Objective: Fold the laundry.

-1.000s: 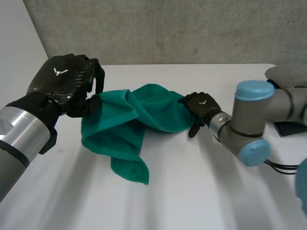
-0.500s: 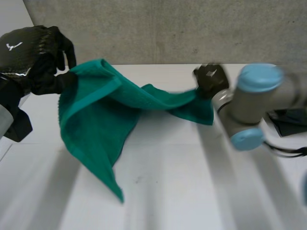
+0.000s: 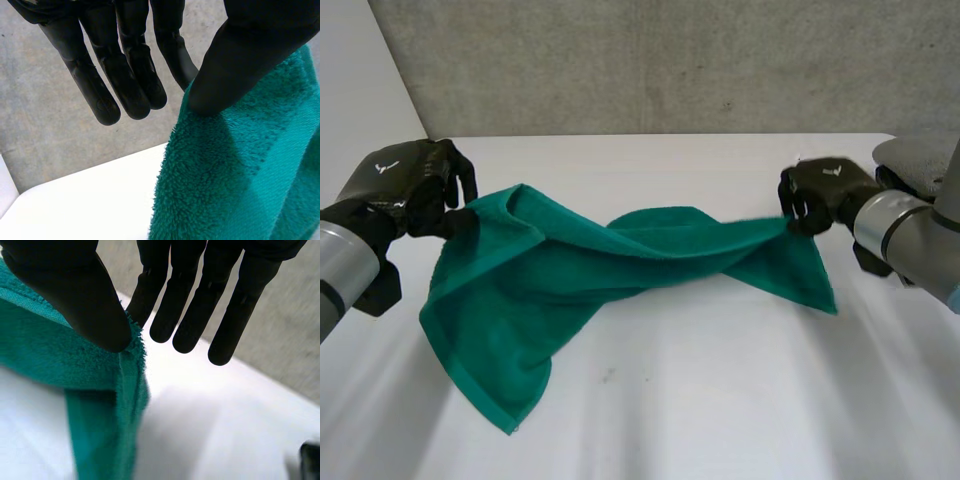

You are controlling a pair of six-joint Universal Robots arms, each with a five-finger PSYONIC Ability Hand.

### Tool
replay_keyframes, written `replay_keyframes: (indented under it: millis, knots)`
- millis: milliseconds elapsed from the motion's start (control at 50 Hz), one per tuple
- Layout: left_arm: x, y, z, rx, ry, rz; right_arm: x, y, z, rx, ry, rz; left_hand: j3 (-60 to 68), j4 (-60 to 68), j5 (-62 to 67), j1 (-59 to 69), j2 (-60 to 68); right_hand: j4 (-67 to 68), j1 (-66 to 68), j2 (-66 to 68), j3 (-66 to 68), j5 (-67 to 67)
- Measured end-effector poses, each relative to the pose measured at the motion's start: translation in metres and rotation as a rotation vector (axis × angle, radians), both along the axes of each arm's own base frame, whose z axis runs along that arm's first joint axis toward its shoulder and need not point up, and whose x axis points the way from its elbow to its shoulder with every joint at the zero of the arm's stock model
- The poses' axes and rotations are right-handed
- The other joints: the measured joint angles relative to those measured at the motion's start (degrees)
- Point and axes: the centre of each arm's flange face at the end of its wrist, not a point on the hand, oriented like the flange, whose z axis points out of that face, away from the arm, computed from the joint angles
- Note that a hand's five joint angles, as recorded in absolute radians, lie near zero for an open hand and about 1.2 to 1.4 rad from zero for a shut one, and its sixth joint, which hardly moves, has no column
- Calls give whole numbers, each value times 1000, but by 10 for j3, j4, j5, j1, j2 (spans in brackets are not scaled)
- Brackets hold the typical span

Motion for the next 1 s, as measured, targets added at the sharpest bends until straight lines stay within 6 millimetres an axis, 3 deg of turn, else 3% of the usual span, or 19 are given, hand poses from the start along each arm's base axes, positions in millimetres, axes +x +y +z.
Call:
replay_keyframes:
  millis: [120, 220, 280, 320, 420, 480, 560, 620, 700, 780, 880, 960, 1000]
  knots:
    - [-1, -33, -17, -26, -42, 23, 2, -2, 7, -39, 10, 19, 0, 0, 0, 0, 0, 0, 0, 0, 0, 0]
    - [-7, -73, -8, -161, -55, 32, 10, -25, 37, -228, -22, 7, 0, 0, 0, 0, 0, 1, 0, 0, 0, 0]
    - [-14, -98, 27, -347, -27, 34, 16, -43, 74, -415, -76, -25, 0, 0, 0, 0, 1, 1, 0, 0, 1, 0]
    - [-19, -108, 62, -493, 11, 34, 19, -50, 104, -544, -124, -51, 0, 0, 0, 0, 1, 1, 0, 0, 1, 0]
    - [-23, -108, 136, -756, 113, 35, 17, -46, 174, -781, -240, -84, 0, 0, 0, 0, 1, 2, 0, 0, 1, 0]
    - [-20, -102, 160, -818, 156, 35, 13, -32, 202, -856, -279, -75, 0, 0, 0, 0, 1, 2, 0, 0, 1, 8]
    - [-9, -100, 159, -784, 167, 44, 7, -13, 213, -863, -274, -38, 0, 0, 0, 0, 1, 2, 0, 0, 1, 8]
    - [0, -103, 132, -687, 147, 50, 5, 0, 200, -810, -239, 5, 0, 0, 0, 0, 1, 2, 0, 0, 1, 8]
    - [8, -103, 73, -508, 104, 30, 6, 15, 160, -681, -174, 71, 0, 0, 0, 0, 1, 2, 0, 0, 1, 8]
    - [12, -97, 6, -336, 66, -10, 9, 28, 101, -511, -106, 132, 0, 0, 0, 0, 1, 2, 0, 0, 1, 8]
    - [19, -88, -83, -168, -8, -59, 13, 40, 6, -263, -8, 189, 0, 0, 0, 0, 1, 2, 0, 0, 1, 8]
    - [26, -83, -127, -124, -90, -90, 14, 45, -47, -124, 55, 213, 0, 1, 0, 0, 1, 2, 0, 0, 1, 8]
    - [29, -82, -139, -117, -135, -105, 15, 48, -66, -69, 79, 223, 0, 2, 0, 0, 1, 2, 0, 0, 1, 8]
